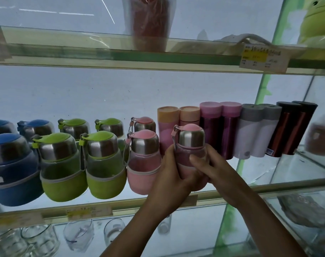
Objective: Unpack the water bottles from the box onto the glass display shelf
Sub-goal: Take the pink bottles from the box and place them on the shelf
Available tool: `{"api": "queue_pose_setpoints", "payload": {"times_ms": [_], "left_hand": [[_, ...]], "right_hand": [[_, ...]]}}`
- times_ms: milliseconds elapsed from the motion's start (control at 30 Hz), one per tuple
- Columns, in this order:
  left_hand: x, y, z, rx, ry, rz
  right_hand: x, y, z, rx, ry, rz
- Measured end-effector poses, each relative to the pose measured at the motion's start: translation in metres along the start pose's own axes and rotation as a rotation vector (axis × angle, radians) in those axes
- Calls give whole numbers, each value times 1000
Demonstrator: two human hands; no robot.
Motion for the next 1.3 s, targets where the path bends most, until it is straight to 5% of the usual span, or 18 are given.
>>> {"api": "queue_pose_setpoints", "payload": {"times_ms": [1300], "left_hand": [[2, 54, -4, 119, -583, 227]], "right_hand": [[19, -3, -4, 9, 191, 9]]}}
Point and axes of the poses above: each hand's wrist, its own y-axis away from the middle knuckle, its own z-axis out of the palm, x = y × z, the point moved 7 cm from there along -y, towards the middle knuckle, and after that the axes turned 3 degrees about x, right-handed, at the moved point
